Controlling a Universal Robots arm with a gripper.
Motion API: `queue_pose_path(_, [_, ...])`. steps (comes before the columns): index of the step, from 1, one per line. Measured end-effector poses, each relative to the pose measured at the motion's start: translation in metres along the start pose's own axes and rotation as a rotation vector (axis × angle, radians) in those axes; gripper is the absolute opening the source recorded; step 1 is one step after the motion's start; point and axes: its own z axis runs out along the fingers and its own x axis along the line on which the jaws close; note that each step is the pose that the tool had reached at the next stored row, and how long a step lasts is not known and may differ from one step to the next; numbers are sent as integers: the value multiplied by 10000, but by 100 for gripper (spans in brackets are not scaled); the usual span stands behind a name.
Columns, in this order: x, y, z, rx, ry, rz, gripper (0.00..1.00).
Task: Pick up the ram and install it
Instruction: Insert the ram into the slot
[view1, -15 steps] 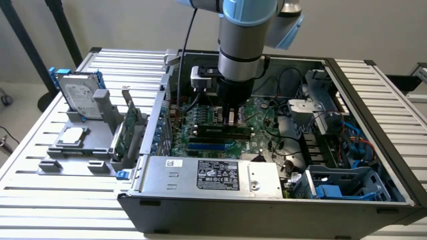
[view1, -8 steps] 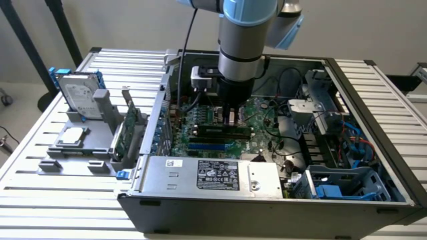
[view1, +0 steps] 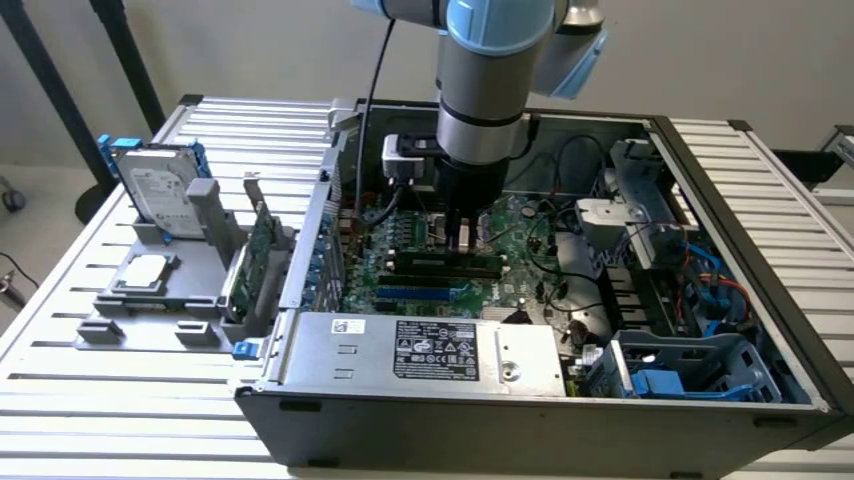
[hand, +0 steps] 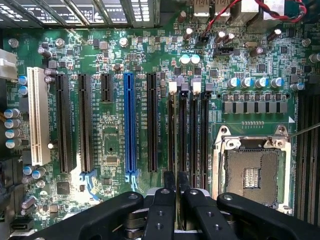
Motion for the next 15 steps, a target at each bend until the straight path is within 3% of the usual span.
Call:
queue_pose_path(7, [0,0,6,0,-1,0,15])
queue_pose_path(9, [0,0,2,1,7,0,21])
queue_pose_path(10, [-1,0,-7,1,9,-1,28])
queue_pose_path(15, [-3,2,-107,1,11,1,28])
